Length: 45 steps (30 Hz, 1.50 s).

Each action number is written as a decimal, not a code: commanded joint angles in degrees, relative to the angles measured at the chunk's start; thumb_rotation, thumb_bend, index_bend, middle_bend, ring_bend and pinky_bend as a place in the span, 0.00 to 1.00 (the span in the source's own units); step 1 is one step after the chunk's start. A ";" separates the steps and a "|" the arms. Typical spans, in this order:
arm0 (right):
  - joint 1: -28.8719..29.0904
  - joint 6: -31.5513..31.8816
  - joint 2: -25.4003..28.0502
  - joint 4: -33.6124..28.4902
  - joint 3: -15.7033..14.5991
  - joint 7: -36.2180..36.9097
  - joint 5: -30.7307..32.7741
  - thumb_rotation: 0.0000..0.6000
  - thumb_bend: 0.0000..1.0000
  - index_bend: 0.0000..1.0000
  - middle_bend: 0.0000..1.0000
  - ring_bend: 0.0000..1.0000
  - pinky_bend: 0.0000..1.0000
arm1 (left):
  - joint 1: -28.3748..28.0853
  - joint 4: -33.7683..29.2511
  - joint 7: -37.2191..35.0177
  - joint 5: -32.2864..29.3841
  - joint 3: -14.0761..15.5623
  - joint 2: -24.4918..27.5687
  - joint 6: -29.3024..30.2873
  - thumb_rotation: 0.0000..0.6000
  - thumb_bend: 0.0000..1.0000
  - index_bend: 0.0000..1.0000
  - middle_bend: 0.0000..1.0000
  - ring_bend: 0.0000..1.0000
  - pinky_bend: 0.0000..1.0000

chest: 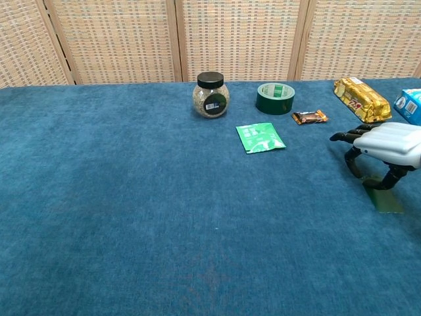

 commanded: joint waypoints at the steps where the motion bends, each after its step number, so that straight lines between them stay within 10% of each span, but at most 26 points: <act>1: -0.03 -0.17 -0.09 0.24 -0.08 0.15 -0.02 1.00 0.45 0.51 0.00 0.00 0.00 | -0.02 -0.02 -0.01 0.00 0.02 0.00 -0.06 1.00 0.00 0.00 0.00 0.00 0.00; 23: -0.04 -0.51 0.52 -0.44 -0.37 0.35 -0.46 1.00 0.57 0.63 0.03 0.00 0.00 | -0.08 -0.01 0.11 0.02 0.11 -0.06 -0.17 1.00 0.00 0.00 0.00 0.00 0.00; 45: -5.90 14.30 11.31 -15.66 -5.83 2.64 -11.21 1.00 0.57 0.66 0.07 0.00 0.00 | 0.01 -0.18 0.21 0.51 0.32 -0.03 0.22 1.00 0.00 0.00 0.00 0.00 0.00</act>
